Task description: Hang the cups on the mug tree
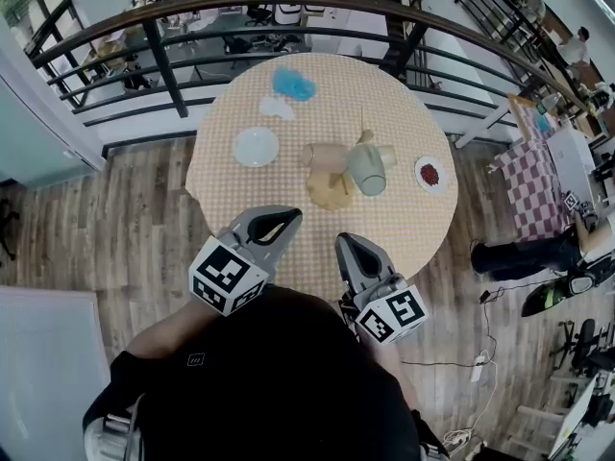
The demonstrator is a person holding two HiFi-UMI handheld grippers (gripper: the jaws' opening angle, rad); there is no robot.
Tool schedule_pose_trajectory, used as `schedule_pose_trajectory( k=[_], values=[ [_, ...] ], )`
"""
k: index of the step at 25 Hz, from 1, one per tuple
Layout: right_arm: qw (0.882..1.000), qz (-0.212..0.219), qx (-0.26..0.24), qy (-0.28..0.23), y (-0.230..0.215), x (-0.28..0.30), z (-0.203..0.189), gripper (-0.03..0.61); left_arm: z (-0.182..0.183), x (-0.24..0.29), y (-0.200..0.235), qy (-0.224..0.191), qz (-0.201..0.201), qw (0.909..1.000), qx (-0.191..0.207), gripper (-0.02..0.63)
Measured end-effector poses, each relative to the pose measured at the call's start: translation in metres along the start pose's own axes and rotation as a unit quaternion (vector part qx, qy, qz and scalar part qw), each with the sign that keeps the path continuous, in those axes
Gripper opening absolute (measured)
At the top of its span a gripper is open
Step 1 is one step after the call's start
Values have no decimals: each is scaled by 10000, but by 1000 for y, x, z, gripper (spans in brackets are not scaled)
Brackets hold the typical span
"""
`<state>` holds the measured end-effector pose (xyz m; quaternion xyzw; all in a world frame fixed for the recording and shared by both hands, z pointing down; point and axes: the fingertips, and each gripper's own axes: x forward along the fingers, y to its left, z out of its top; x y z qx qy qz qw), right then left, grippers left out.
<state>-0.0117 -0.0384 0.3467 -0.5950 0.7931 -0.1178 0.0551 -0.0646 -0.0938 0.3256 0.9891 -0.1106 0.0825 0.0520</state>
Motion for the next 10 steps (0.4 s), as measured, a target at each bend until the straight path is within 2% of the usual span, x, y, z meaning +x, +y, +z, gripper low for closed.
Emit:
schedule_pose_trajectory(
  k=[10],
  values=[
    [10000, 24, -14, 63, -5, 5, -4, 12, -4, 4, 4, 8, 8, 10000, -44, 8]
  ],
)
